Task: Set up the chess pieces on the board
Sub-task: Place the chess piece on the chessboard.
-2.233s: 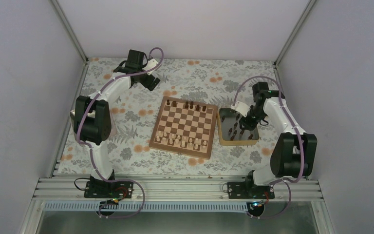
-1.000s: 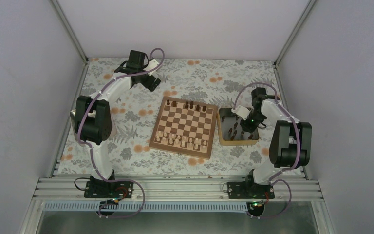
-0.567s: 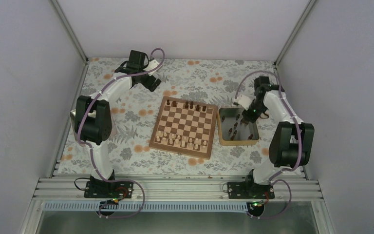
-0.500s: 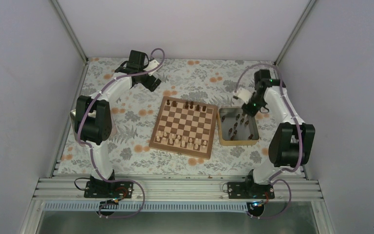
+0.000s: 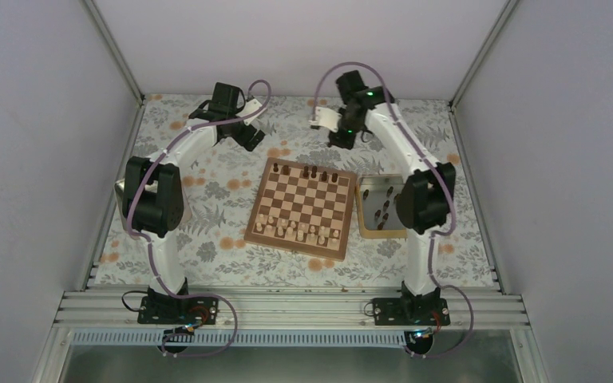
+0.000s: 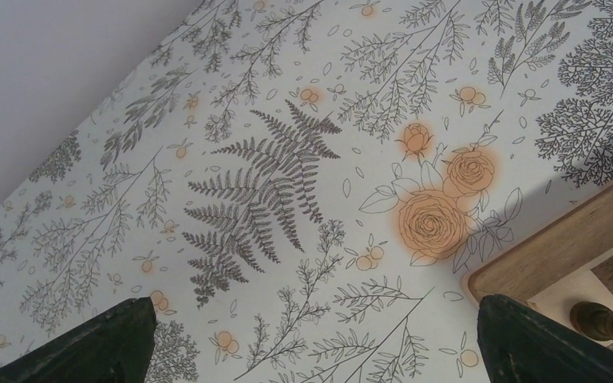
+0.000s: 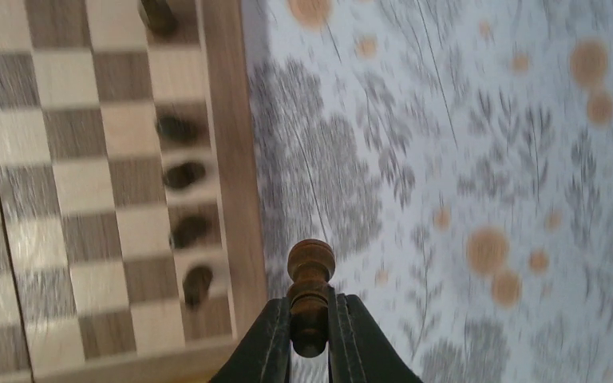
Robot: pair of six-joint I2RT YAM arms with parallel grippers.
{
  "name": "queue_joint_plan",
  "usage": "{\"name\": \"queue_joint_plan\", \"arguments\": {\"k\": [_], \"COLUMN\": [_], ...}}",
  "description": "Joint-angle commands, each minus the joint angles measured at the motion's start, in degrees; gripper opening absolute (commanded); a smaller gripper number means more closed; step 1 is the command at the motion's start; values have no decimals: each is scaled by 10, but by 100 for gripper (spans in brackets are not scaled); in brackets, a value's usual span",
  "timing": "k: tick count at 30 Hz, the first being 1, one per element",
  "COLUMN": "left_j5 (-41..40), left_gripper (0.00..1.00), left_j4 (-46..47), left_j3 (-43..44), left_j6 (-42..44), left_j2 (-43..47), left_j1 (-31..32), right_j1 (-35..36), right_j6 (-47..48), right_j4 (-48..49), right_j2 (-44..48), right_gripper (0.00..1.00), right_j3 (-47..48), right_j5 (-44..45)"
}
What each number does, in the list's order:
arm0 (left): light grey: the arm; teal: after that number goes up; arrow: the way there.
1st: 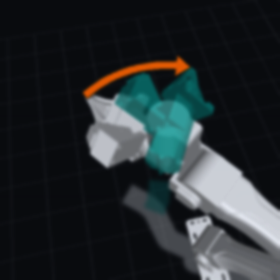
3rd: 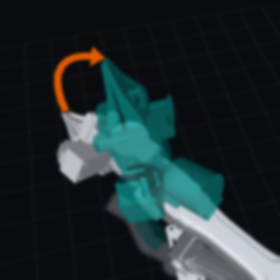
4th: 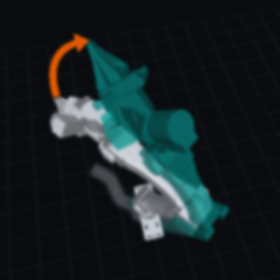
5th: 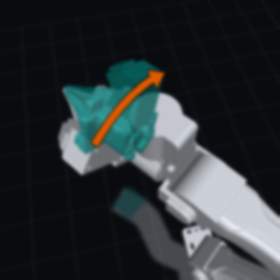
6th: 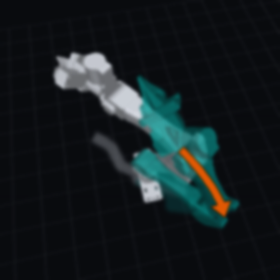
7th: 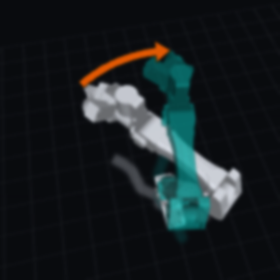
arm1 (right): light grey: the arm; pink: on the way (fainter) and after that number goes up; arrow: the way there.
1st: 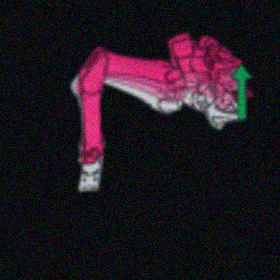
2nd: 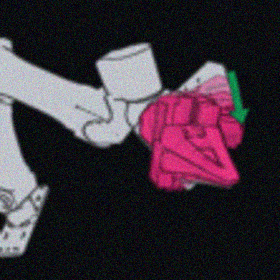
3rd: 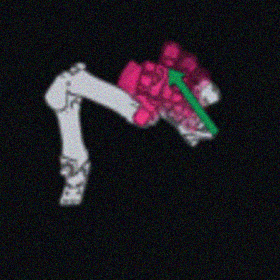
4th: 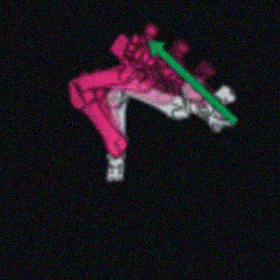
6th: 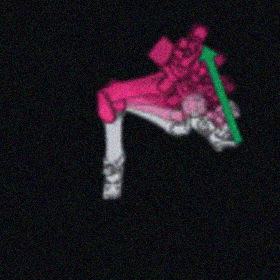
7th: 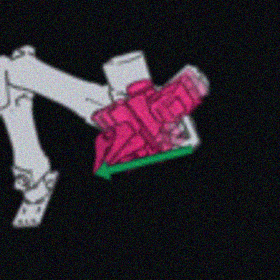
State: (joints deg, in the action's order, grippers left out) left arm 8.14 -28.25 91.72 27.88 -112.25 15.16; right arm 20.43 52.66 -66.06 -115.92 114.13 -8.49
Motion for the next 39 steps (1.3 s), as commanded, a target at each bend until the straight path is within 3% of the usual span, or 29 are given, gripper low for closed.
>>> {"name": "queue_joint_plan", "arguments": {"k": [1,6,10,39], "left_j5": [-4,-12,-16,-6], "left_gripper": [100,100,100,100], "left_j4": [-1,-3,-3,-12], "left_j3": [14,12,11,20], "left_j6": [8,12,14,13], "left_j2": [5,11,9,-1], "left_j1": [4,5,4,7], "right_j1": [60,110,133,149], "right_j6": [18,32,36,49], "right_j4": [-17,-29,-25,-61], "right_j2": [-66,-140,-171,-207], "right_gripper": [8,8,8,9], "right_j3": [97,174,180,165], "right_j5": [-12,2,15,12]}}
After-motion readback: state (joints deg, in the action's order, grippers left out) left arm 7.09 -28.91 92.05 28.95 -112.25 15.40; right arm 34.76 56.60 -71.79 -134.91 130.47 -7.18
